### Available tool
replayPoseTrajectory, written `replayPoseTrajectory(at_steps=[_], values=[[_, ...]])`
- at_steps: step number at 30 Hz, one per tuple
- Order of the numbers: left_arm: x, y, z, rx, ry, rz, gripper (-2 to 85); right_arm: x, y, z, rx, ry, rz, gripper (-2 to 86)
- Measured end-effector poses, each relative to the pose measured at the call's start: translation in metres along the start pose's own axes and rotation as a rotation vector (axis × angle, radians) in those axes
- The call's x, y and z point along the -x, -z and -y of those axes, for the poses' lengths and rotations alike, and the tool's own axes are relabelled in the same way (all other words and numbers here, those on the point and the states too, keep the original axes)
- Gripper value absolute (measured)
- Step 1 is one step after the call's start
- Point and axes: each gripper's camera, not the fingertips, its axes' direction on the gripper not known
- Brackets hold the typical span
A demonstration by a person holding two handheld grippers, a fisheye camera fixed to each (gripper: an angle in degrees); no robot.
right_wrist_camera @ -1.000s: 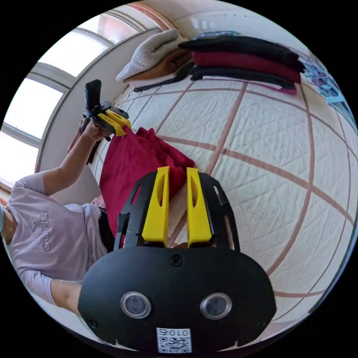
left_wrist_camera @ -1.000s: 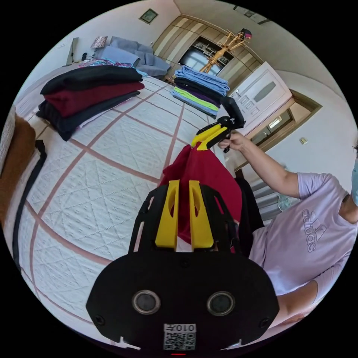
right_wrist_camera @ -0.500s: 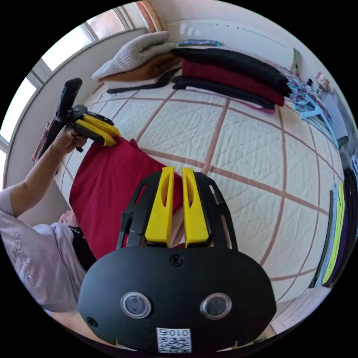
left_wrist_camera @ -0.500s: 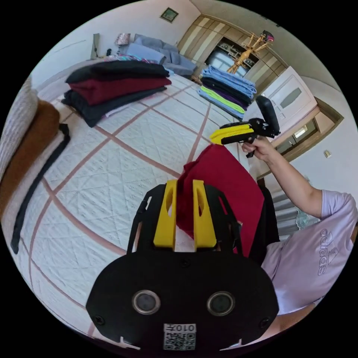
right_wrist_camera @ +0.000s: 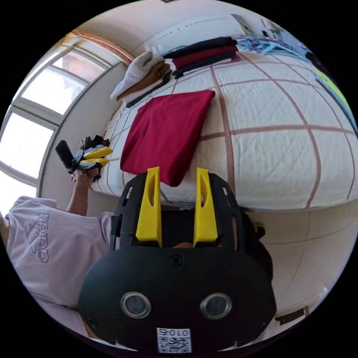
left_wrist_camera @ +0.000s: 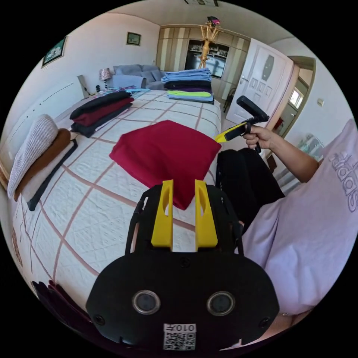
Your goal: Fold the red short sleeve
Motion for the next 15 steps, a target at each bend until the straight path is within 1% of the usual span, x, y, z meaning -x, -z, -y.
replayPoseTrajectory(at_steps=[3,5,7,9,12,14,15], values=[[-0.008,-0.011,-0.002,0.014,-0.032,0.007,9.2,-0.022,-0.011,-0.002,-0.030,-0.058,0.110,12.5],[-0.001,-0.025,-0.006,0.100,-0.009,0.041,9.0,-0.037,-0.016,0.002,-0.026,-0.093,0.162,11.4],[0.005,-0.032,-0.011,0.143,-0.008,0.026,9.0,-0.047,-0.015,0.007,-0.028,-0.073,0.234,8.7],[0.010,-0.028,-0.019,0.120,0.019,-0.002,9.0,-0.056,-0.004,0.008,-0.052,-0.045,0.249,5.2],[0.018,-0.007,-0.034,0.065,0.097,0.000,9.5,-0.073,0.004,0.009,-0.047,-0.049,0.270,4.7],[0.032,0.014,-0.053,0.015,0.257,-0.006,10.4,-0.084,-0.001,0.011,-0.011,-0.052,0.273,4.7],[0.037,0.018,-0.059,0.001,0.304,-0.024,10.7,-0.089,-0.004,0.011,-0.002,-0.052,0.263,4.9]])
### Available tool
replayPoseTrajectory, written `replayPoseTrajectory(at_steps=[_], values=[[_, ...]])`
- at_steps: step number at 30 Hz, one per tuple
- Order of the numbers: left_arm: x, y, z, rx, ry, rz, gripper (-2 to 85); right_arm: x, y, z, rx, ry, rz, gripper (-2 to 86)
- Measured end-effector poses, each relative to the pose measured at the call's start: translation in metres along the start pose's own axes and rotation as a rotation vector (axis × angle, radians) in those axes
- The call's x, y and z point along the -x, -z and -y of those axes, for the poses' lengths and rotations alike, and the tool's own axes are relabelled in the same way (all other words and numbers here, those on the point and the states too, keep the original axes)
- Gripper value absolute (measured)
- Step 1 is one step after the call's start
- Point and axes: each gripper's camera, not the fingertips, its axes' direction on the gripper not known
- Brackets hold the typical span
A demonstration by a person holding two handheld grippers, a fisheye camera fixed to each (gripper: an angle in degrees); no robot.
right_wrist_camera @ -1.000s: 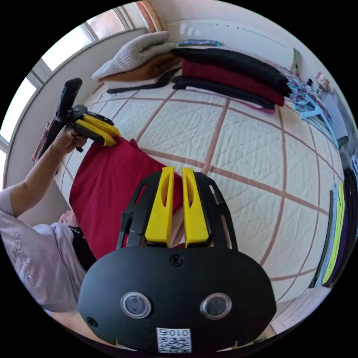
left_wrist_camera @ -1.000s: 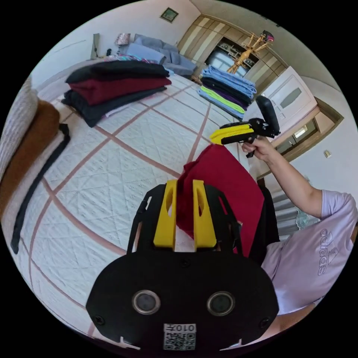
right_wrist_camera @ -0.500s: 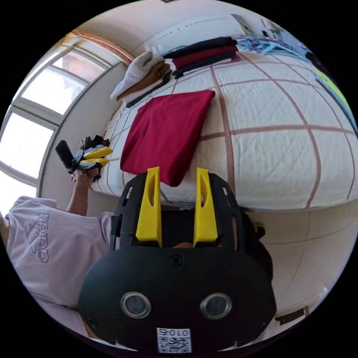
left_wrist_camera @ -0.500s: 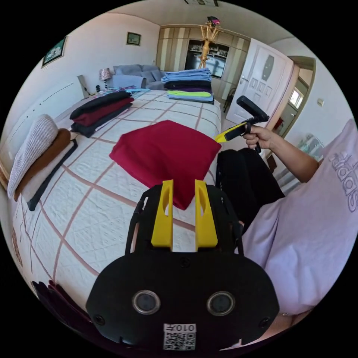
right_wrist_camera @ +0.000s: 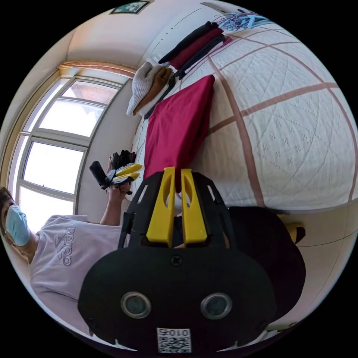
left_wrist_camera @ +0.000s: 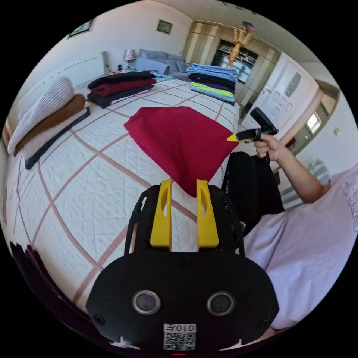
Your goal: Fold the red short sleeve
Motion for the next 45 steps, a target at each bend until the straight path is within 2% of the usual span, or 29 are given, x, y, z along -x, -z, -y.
replayPoseTrajectory(at_steps=[2,4,8,12,24,26,29,32,37,39,41,45], values=[[0.021,0.010,-0.019,-0.038,0.149,-0.102,11.6,-0.008,0.002,0.000,-0.001,0.008,0.006,5.5],[0.030,0.010,-0.029,-0.038,0.196,-0.158,12.0,-0.018,0.004,0.000,0.009,0.007,0.046,6.5],[0.036,0.003,-0.044,-0.040,0.238,-0.279,12.7,-0.045,0.001,0.006,0.059,-0.006,0.138,8.3],[0.050,-0.015,-0.049,-0.039,0.318,-0.419,13.9,-0.060,0.005,0.018,0.042,-0.020,0.198,6.4],[0.090,-0.006,-0.065,-0.115,0.440,-0.675,16.4,-0.022,0.053,0.061,-0.062,0.110,0.421,4.9],[0.099,-0.008,-0.069,-0.181,0.469,-0.756,16.8,-0.020,0.055,0.067,-0.062,0.117,0.429,4.8],[0.114,0.001,-0.065,-0.279,0.490,-0.753,17.1,-0.018,0.059,0.070,-0.058,0.120,0.401,4.8],[0.128,0.004,-0.053,-0.274,0.494,-0.709,17.0,-0.021,0.064,0.067,-0.063,0.108,0.398,4.7],[0.140,-0.008,-0.035,-0.275,0.502,-0.781,13.9,-0.027,0.072,0.061,-0.074,0.085,0.363,4.9],[0.143,-0.008,-0.034,-0.282,0.521,-0.761,11.2,-0.031,0.075,0.057,-0.067,0.058,0.279,4.9],[0.146,-0.009,-0.035,-0.252,0.544,-0.713,7.7,-0.037,0.075,0.053,-0.044,0.028,0.198,4.9],[0.145,-0.014,-0.028,-0.173,0.513,-0.673,6.3,-0.054,0.063,0.044,0.009,-0.044,0.135,4.9]])
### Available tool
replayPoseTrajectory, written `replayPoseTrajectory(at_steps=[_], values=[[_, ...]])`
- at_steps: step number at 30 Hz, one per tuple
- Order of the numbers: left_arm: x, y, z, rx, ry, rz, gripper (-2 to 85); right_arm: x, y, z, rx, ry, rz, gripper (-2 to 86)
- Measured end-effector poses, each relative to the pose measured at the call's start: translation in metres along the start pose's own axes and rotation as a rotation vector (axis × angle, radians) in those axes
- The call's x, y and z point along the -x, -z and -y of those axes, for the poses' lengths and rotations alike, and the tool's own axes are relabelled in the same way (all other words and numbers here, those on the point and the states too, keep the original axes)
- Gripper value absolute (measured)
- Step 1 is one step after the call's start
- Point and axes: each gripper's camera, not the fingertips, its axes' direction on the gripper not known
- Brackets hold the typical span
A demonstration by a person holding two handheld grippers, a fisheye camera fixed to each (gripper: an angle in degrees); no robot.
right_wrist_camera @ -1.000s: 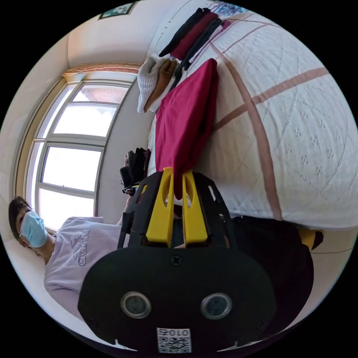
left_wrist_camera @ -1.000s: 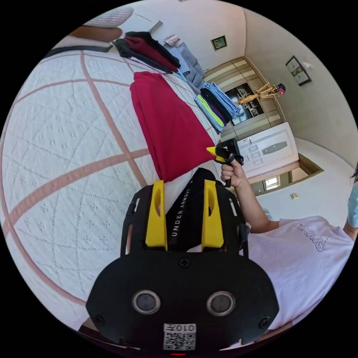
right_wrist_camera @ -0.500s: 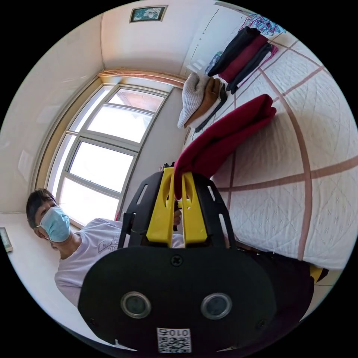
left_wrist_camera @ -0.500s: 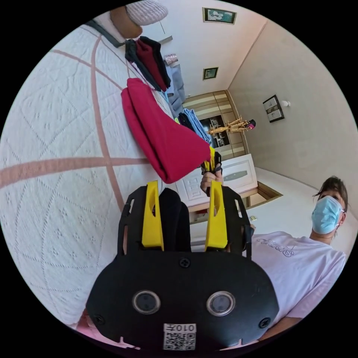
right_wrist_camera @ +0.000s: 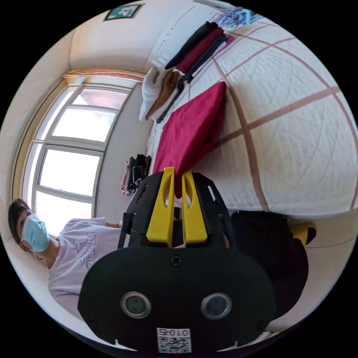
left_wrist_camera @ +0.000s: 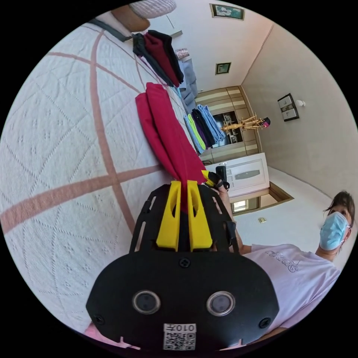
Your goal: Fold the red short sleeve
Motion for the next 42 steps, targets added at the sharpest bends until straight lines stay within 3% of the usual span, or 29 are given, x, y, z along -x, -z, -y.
replayPoseTrajectory(at_steps=[8,16,23,30,38,42], values=[[0.002,-0.024,0.014,0.096,0.006,0.006,11.9,0.008,0.001,-0.001,-0.023,-0.004,0.024,4.8],[0.001,-0.039,0.020,0.117,0.035,0.011,12.2,0.029,0.015,0.006,-0.064,0.048,0.191,4.7],[0.002,-0.038,0.032,-0.021,0.050,-0.090,7.6,0.045,0.020,0.005,-0.059,0.051,0.175,4.8],[-0.012,-0.051,0.045,0.015,-0.008,-0.038,4.9,0.041,0.015,-0.010,-0.046,0.003,0.126,4.7],[-0.139,-0.013,0.106,-0.008,-0.423,-0.042,4.4,0.177,0.064,0.008,-0.064,0.307,0.063,4.7],[-0.157,-0.013,0.166,0.010,-0.474,-0.065,4.5,0.232,0.084,0.061,-0.025,0.412,-0.075,4.7]])
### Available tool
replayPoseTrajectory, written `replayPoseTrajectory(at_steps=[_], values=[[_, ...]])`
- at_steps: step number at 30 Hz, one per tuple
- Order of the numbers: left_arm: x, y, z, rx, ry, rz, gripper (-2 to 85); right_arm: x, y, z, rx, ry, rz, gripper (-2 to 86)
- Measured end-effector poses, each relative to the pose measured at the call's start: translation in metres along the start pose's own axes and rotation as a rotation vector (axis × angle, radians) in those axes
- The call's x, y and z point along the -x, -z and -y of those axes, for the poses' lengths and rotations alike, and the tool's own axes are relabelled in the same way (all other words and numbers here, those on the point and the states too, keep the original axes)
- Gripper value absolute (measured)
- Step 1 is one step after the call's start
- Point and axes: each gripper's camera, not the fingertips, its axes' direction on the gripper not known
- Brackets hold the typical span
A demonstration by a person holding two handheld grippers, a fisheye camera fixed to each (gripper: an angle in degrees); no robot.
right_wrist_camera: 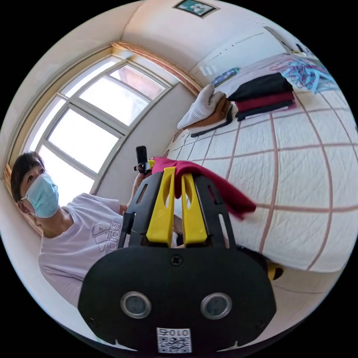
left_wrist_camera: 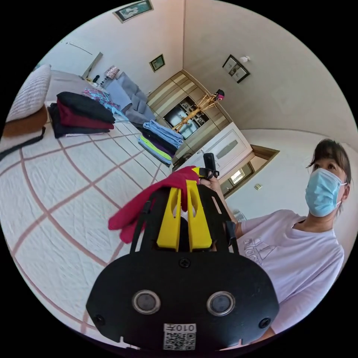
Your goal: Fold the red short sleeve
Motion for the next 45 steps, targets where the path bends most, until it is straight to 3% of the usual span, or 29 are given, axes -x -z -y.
replayPoseTrajectory(at_steps=[6,11,14,17,20,23,31,34,39,41,45], values=[[0.050,-0.010,0.145,-0.053,-0.056,0.017,4.5,-0.048,0.039,0.136,-0.085,0.051,0.037,4.7],[0.042,-0.006,0.280,-0.120,-0.266,0.323,4.4,-0.039,0.072,0.246,-0.224,0.303,-0.116,4.7],[0.103,-0.027,0.317,-0.139,-0.094,0.405,4.1,-0.095,0.055,0.299,-0.231,0.257,-0.129,4.7],[0.189,-0.069,0.319,-0.063,0.171,0.483,3.8,-0.192,0.009,0.324,-0.146,0.026,-0.086,4.7],[0.261,-0.104,0.291,0.005,0.417,0.457,3.6,-0.270,-0.043,0.313,-0.042,-0.194,-0.081,4.9],[0.271,-0.108,0.269,-0.109,0.467,0.339,3.4,-0.299,-0.059,0.286,-0.118,-0.246,0.063,4.9],[0.225,-0.133,0.276,-0.007,0.397,0.437,4.4,-0.269,-0.083,0.279,-0.028,-0.321,-0.040,5.1],[0.196,-0.133,0.261,-0.038,0.392,0.436,5.4,-0.240,-0.078,0.260,-0.087,-0.309,-0.142,5.9],[0.041,-0.139,0.196,0.011,-0.059,0.680,4.7,-0.111,-0.075,0.154,-0.128,-0.024,-0.507,6.3],[-0.035,-0.144,0.129,0.059,-0.268,0.822,3.4,-0.071,-0.098,0.102,-0.078,0.035,-0.583,6.2],[-0.125,-0.134,0.021,0.058,-0.422,1.057,1.3,0.008,-0.177,-0.028,0.010,0.082,-0.694,5.3]])
